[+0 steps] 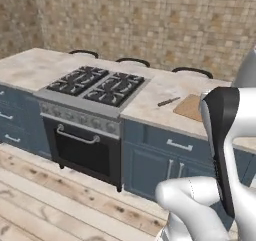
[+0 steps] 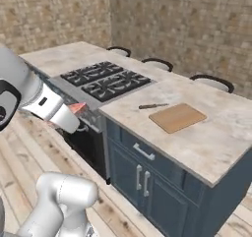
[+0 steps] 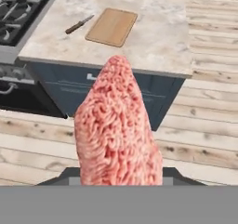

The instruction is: Retrieve the steak from the fridge and place it on the cutting board.

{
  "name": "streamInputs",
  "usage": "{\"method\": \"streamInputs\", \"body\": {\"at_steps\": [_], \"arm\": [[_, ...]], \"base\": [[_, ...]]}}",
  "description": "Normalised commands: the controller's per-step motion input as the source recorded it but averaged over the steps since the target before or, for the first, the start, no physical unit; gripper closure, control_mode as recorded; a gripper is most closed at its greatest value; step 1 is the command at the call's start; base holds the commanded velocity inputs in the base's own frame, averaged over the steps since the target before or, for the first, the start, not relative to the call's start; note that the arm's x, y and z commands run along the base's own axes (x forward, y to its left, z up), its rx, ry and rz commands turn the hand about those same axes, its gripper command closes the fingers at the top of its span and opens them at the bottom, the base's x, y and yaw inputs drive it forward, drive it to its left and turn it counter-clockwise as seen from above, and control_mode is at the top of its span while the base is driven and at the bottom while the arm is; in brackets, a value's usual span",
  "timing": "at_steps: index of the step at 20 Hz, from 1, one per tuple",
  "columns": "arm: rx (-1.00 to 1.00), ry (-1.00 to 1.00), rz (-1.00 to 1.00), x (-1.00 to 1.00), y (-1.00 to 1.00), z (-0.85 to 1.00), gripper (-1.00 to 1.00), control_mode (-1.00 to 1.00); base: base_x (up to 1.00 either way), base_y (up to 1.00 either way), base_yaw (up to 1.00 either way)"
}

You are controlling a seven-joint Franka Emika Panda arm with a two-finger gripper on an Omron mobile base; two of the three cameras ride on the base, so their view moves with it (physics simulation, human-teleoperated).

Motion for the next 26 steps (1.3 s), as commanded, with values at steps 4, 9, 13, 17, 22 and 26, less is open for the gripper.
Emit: {"method": "streamInputs", "body": {"at_steps": [4, 9, 13, 17, 22, 26], "arm": [[0.00, 0.00, 0.00, 0.00, 0.00, 0.00, 1.00, 1.00], [0.00, 0.00, 0.00, 0.00, 0.00, 0.00, 1.00, 1.00], [0.00, 0.00, 0.00, 0.00, 0.00, 0.00, 1.00, 1.00], [0.00, 0.00, 0.00, 0.00, 0.00, 0.00, 1.00, 1.00], [0.00, 0.00, 0.00, 0.00, 0.00, 0.00, 1.00, 1.00], [0.00, 0.00, 0.00, 0.00, 0.00, 0.00, 1.00, 1.00]], "base": [[0.63, 0.71, -0.60], [0.69, 0.76, -0.60], [0.68, 0.70, -0.63], [0.75, 0.36, -0.64], [0.49, 0.01, -0.33], [0.26, 0.00, -0.05]]}}
